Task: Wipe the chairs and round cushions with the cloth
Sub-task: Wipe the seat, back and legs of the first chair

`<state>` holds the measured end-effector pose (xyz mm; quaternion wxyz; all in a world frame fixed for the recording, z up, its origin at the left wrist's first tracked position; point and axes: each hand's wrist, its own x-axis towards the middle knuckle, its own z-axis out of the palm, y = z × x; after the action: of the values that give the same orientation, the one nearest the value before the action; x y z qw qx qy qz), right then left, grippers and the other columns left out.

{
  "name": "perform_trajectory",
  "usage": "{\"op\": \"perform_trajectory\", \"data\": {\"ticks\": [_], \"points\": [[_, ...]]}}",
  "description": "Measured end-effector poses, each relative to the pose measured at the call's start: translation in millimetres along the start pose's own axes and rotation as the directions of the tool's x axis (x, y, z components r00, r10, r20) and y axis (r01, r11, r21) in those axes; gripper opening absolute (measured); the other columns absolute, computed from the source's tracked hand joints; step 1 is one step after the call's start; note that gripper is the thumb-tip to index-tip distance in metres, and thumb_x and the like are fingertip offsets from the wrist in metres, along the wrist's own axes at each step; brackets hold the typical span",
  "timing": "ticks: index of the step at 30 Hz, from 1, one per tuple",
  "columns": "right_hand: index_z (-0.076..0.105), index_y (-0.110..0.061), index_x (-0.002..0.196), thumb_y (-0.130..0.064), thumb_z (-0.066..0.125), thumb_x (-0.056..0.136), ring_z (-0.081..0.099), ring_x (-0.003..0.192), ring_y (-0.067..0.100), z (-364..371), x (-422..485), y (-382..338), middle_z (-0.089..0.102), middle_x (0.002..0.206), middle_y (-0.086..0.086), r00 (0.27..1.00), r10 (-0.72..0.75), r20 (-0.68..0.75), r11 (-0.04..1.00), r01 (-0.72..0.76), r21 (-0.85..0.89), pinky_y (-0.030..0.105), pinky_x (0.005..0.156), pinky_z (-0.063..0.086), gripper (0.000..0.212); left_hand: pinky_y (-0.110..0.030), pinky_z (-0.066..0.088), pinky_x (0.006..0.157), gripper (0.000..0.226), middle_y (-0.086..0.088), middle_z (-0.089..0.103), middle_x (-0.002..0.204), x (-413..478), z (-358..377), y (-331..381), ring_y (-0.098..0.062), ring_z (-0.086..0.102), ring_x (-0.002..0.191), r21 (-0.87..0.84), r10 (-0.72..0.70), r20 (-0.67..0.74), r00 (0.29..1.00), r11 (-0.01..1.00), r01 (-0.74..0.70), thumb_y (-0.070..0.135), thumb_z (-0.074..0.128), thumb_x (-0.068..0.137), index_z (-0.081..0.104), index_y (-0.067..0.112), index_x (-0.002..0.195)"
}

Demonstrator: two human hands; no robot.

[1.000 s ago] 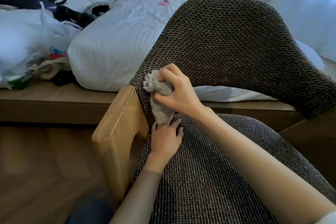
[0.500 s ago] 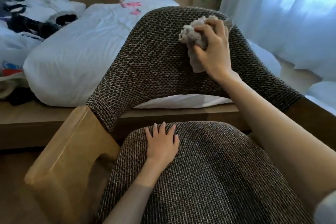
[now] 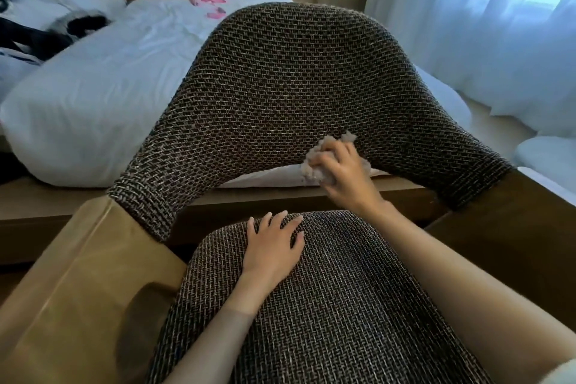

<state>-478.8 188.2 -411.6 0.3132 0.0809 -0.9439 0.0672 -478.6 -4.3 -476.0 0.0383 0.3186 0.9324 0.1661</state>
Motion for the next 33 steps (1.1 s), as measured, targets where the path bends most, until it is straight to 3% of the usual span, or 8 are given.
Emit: {"op": "perform_trajectory", "data": {"ticks": [7, 13, 16, 19, 23, 26, 29, 33], "points": [[0.062, -0.02, 0.122, -0.03, 0.063, 0.084, 0.042, 0.118, 0.027, -98, 94, 10, 0.048, 0.135, 0.007, 0.917, 0.054, -0.394, 0.994, -0.085, -0.062, 0.039, 0.1, 0.04, 0.04, -0.048, 0.005, 0.118, 0.042, 0.015, 0.031, 0.153, 5, -1, 1, -0.006, 0.022, 0.143, -0.057, 0.022, -0.006, 1.0, 0.998, -0.023, 0.049, 0.032, 0.1, 0.039, 0.04, 0.141], [0.063, -0.009, 0.116, -0.018, 0.067, 0.08, 0.04, 0.121, 0.03, -49, 67, 16, 0.046, 0.136, 0.01, 0.926, 0.125, -0.357, 0.989, -0.147, -0.034, 0.042, 0.096, 0.044, 0.037, -0.046, 0.009, 0.117, 0.041, 0.018, 0.038, 0.147, 6, -2, -1, -0.005, 0.029, 0.139, -0.089, 0.003, -0.029, 1.0, 0.996, -0.006, 0.054, 0.036, 0.097, 0.045, 0.042, 0.135], [0.063, -0.008, 0.117, -0.009, 0.071, 0.077, 0.034, 0.121, 0.025, -17, 9, 15, 0.043, 0.138, 0.008, 0.979, 0.096, -0.178, 0.995, -0.1, -0.012, 0.036, 0.093, 0.041, 0.041, -0.045, 0.011, 0.117, 0.041, 0.019, 0.041, 0.145, 6, -2, -2, -0.005, 0.032, 0.137, -0.094, 0.007, -0.045, 0.999, 0.995, -0.012, 0.055, 0.037, 0.096, 0.048, 0.042, 0.134], [0.065, -0.008, 0.115, -0.007, 0.071, 0.08, 0.035, 0.128, 0.027, -20, -21, 12, 0.048, 0.137, 0.01, 0.997, 0.068, 0.025, 0.997, -0.068, 0.025, 0.047, 0.098, 0.043, 0.036, -0.046, 0.013, 0.116, 0.041, 0.017, 0.043, 0.144, 5, -2, -2, -0.006, 0.034, 0.136, -0.088, 0.011, -0.061, 0.998, 0.996, -0.016, 0.054, 0.037, 0.097, 0.048, 0.041, 0.134], [0.066, -0.006, 0.113, -0.009, 0.068, 0.078, 0.049, 0.119, 0.036, -83, 20, 15, 0.056, 0.124, 0.017, 0.968, 0.0, -0.252, 0.999, -0.011, -0.039, 0.045, 0.097, 0.043, 0.035, -0.048, 0.014, 0.117, 0.041, 0.016, 0.042, 0.145, 5, -2, 1, -0.006, 0.034, 0.136, -0.055, 0.015, -0.06, 0.998, 0.998, -0.018, 0.054, 0.036, 0.097, 0.046, 0.041, 0.135], [0.063, -0.016, 0.116, -0.024, 0.065, 0.081, 0.046, 0.119, 0.032, -123, 59, 30, 0.052, 0.131, 0.008, 0.928, 0.082, -0.365, 0.989, -0.121, -0.084, 0.04, 0.097, 0.043, 0.036, -0.048, 0.014, 0.117, 0.041, 0.016, 0.042, 0.145, 4, -2, 1, -0.006, 0.034, 0.136, -0.049, 0.018, -0.064, 0.998, 0.999, -0.021, 0.053, 0.036, 0.097, 0.046, 0.041, 0.135], [0.061, -0.014, 0.114, -0.025, 0.065, 0.082, 0.041, 0.115, 0.033, -107, 51, 41, 0.049, 0.132, 0.01, 0.945, 0.123, -0.305, 0.961, -0.189, -0.2, 0.042, 0.092, 0.041, 0.034, -0.047, 0.012, 0.117, 0.042, 0.015, 0.04, 0.147, 3, -2, 1, -0.006, 0.032, 0.138, -0.051, 0.014, -0.059, 0.998, 0.999, -0.017, 0.053, 0.034, 0.098, 0.044, 0.041, 0.137], [0.062, -0.006, 0.109, -0.012, 0.06, 0.084, 0.038, 0.108, 0.028, -55, -6, 35, 0.051, 0.126, 0.014, 0.996, 0.038, -0.085, 0.97, -0.057, -0.235, 0.041, 0.088, 0.038, 0.026, -0.045, 0.01, 0.118, 0.042, 0.015, 0.038, 0.149, 1, 0, -2, -0.006, 0.029, 0.139, -0.066, 0.025, -0.064, 0.998, 0.997, -0.029, 0.053, 0.033, 0.098, 0.044, 0.041, 0.138]]}}
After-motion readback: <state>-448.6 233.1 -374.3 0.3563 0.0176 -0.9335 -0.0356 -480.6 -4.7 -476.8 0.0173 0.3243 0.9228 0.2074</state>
